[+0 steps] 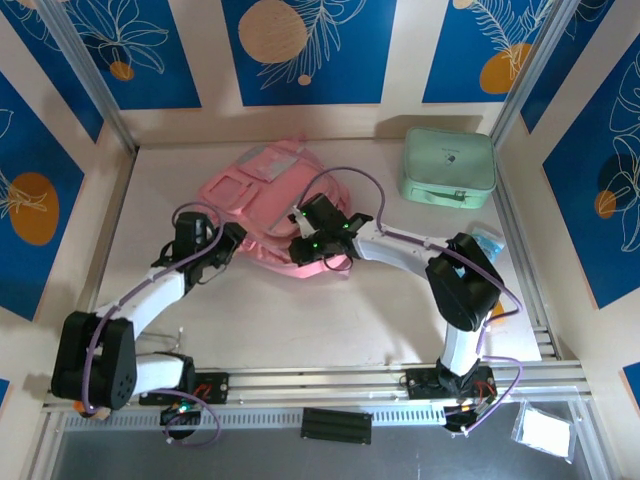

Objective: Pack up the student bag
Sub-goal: Zip the student bag at the center of the table.

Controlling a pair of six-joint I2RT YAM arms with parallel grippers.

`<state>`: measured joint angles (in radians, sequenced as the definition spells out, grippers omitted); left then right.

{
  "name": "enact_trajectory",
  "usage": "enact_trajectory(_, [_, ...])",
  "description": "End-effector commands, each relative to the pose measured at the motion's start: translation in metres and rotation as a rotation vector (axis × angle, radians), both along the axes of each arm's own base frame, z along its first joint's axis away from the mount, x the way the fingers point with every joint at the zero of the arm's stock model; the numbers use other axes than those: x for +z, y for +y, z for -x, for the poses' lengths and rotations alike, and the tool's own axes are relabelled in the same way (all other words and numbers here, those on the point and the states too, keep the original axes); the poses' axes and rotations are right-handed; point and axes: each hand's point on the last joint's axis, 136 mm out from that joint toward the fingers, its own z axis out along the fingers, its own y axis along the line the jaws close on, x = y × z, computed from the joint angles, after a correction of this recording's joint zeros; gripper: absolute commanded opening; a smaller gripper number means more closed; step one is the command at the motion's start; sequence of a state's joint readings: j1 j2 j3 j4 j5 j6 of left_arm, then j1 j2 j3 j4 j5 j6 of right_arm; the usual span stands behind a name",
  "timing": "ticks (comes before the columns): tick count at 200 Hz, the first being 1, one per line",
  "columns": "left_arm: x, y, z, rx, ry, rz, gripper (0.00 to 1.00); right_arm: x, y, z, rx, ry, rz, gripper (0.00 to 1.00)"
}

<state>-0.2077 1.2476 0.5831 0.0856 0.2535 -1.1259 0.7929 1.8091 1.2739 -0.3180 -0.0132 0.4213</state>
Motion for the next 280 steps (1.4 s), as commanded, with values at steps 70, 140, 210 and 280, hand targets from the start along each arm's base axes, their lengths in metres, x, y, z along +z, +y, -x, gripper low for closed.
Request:
enact_trajectory(70, [0.005,-0.048,-0.001,0.001,-0.023,0.194,0.36,0.032,0.04,0.016,0.093,0.027,-0.147,0.0])
enact_trajectory(140, [-0.002,-0.041,-0.007,0.025,-0.022,0.155,0.0,0.005,-0.016,-0.014,-0.061,-0.111,0.114,0.07])
enact_trajectory(210, [0.009,-0.035,-0.007,0.009,-0.04,0.117,0.0,-0.002,-0.077,-0.053,-0.147,-0.218,0.288,0.15])
enact_trajectory(280, [0.012,-0.038,-0.009,-0.008,-0.043,0.12,0.0,0.003,-0.044,-0.041,-0.016,-0.25,0.255,0.35])
